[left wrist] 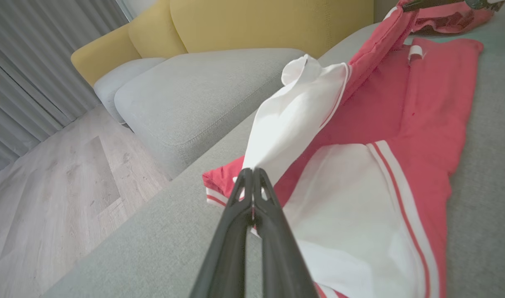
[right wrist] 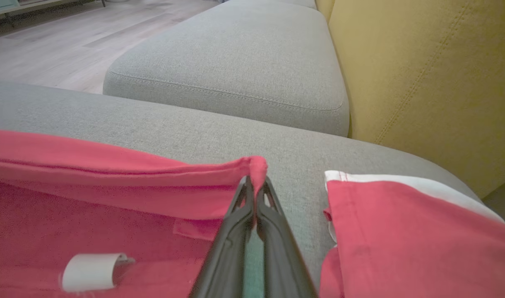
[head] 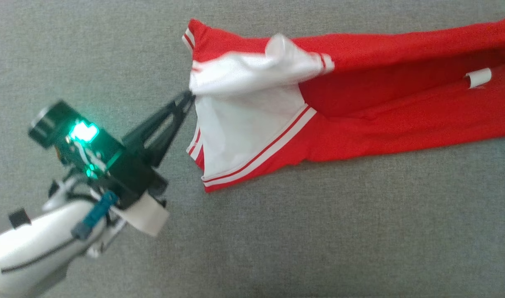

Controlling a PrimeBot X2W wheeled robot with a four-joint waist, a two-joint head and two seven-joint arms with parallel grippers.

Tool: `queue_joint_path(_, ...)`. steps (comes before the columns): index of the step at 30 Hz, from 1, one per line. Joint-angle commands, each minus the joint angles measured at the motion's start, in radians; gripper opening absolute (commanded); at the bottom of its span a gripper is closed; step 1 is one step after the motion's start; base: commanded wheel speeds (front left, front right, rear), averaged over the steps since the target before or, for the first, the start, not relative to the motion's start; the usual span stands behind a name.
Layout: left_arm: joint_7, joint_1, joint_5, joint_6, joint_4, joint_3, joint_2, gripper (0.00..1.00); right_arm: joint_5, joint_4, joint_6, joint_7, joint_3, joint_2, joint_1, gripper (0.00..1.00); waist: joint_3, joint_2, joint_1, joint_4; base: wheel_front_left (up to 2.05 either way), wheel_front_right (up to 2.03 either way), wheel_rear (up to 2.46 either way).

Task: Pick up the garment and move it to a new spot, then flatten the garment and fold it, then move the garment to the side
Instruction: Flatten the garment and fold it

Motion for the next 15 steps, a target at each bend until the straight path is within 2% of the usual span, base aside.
queue_joint_path(1,0.004,-0.005,0.013,0.019,-0.027,0.041,0.049,0.0,-0.013,-0.02,-0.001,-0.013,-0.023,-0.032,0.049,0.0,-0.002,-0.0001,0.0001,0.002,0.0,0.0,0.0)
queue_joint_path(5,-0.003,0.048,0.013,0.059,-0.056,0.031,0.033,0.0,-0.059,-0.049,-0.001,-0.014,-0.096,-0.019,0.139,0.0,-0.003,-0.0001,0.0001,0.006,0.0,0.0,0.0)
queue_joint_path(6,-0.004,0.059,0.011,0.064,-0.057,0.029,0.025,0.0,-0.071,-0.054,-0.001,-0.014,-0.108,-0.014,0.158,0.06,-0.002,-0.0001,0.0001,0.007,0.0,0.0,0.0)
queue_joint_path(7,-0.005,0.068,0.009,0.068,-0.056,0.027,0.015,0.0,-0.083,-0.057,-0.001,-0.014,-0.12,-0.009,0.174,0.19,0.0,-0.0001,0.0001,0.008,0.0,0.0,0.0)
queue_joint_path(8,-0.007,0.076,0.006,0.074,-0.051,0.025,0.001,0.0,-0.095,-0.057,-0.001,-0.014,-0.13,-0.003,0.189,0.4,0.003,-0.0001,0.0001,0.01,0.0,0.0,0.0)
queue_joint_path(9,-0.007,0.083,0.004,0.078,-0.042,0.023,-0.014,0.0,-0.108,-0.059,-0.001,-0.014,-0.141,0.004,0.203,0.8,0.005,-0.0001,0.0001,0.011,0.0,0.0,0.0)
queue_joint_path(10,-0.005,0.092,0.001,0.083,-0.03,0.021,-0.03,0.0,-0.118,-0.059,-0.001,-0.014,-0.156,0.013,0.215,1.0,0.007,-0.0001,0.0001,0.011,0.0,0.0,0.0)
queue_joint_path(11,-0.005,0.101,-0.003,0.087,-0.016,0.019,-0.048,0.0,-0.127,-0.057,-0.001,-0.014,-0.176,0.023,0.226,1.0,0.008,-0.0001,0.0001,0.012,0.0,0.0,0.0)
queue_joint_path(12,-0.01,0.112,-0.009,0.094,-0.002,0.019,-0.069,0.23,-0.138,-0.059,-0.001,-0.014,-0.195,0.033,0.239,1.0,0.008,-0.0001,0.0001,0.012,0.0,0.0,0.0)
queue_joint_path(13,-0.019,0.123,-0.017,0.103,0.013,0.02,-0.088,0.79,-0.148,-0.062,-0.001,-0.014,-0.215,0.043,0.256,1.0,0.006,-0.0001,0.0001,0.013,0.0,0.0,0.0)
queue_joint_path(14,-0.035,0.134,-0.022,0.115,0.029,0.024,-0.108,1.0,-0.159,-0.066,-0.001,-0.014,-0.236,0.051,0.275,1.0,0.002,-0.0001,0.0001,0.013,0.0,0.0,0.0)
queue_joint_path(15,-0.054,0.148,-0.029,0.131,0.044,0.031,-0.126,1.0,-0.174,-0.068,-0.001,-0.014,-0.258,0.059,0.296,1.0,-0.004,-0.0001,0.0001,0.013,0.0,0.0,0.0)
